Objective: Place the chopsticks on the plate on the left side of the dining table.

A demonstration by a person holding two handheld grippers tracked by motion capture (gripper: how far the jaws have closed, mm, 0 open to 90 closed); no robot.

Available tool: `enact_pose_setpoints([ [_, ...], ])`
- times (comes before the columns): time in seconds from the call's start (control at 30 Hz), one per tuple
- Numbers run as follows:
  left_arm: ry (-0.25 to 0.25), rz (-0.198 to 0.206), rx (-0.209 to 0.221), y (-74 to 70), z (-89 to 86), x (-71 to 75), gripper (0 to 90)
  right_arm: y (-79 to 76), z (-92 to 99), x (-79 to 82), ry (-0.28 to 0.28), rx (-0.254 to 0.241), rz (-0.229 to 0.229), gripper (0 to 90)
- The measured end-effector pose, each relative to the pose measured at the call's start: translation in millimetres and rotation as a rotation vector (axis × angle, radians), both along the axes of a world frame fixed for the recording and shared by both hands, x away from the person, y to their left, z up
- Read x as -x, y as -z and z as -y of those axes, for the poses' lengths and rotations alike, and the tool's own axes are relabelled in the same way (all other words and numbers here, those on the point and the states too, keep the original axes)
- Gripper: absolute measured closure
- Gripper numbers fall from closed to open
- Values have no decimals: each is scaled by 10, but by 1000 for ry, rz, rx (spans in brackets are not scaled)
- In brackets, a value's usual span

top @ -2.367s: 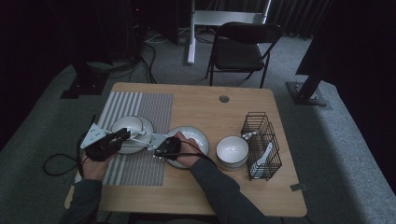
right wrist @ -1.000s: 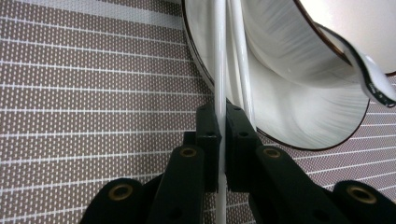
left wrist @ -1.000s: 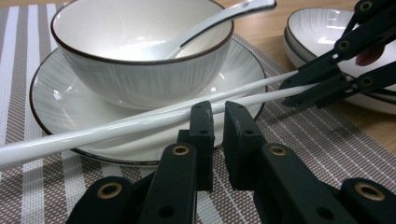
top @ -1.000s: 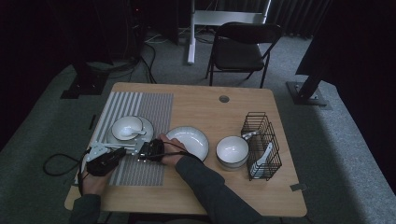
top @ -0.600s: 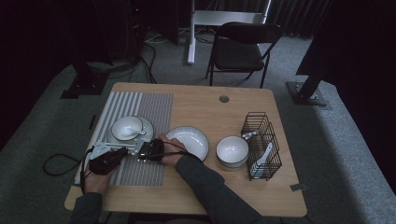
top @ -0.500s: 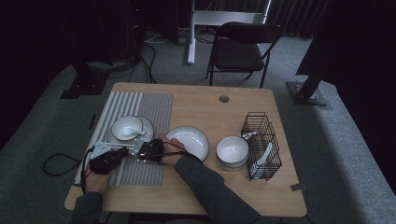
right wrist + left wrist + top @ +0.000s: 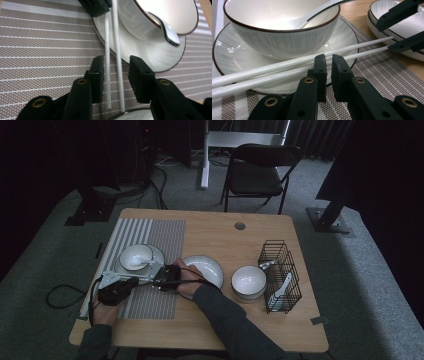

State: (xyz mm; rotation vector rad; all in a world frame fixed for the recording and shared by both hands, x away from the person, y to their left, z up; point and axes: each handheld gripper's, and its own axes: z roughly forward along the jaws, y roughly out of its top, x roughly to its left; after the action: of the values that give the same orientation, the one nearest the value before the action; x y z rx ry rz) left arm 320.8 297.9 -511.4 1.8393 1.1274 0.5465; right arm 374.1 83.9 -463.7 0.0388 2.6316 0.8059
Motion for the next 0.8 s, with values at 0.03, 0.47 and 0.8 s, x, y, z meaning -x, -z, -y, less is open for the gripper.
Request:
enact_pose_setpoints([
  [0.03,1,-1,-1,1,4,-4,831,8,0,-16,7,-2,-14,632],
  [0.47,1,-1,0,12,22,-47,821,132,-62,-104,84,14,-24,685],
  [0.8,-8,-8,6,22,-1,-57,815,149,-63,-145,99,8,-23,753],
])
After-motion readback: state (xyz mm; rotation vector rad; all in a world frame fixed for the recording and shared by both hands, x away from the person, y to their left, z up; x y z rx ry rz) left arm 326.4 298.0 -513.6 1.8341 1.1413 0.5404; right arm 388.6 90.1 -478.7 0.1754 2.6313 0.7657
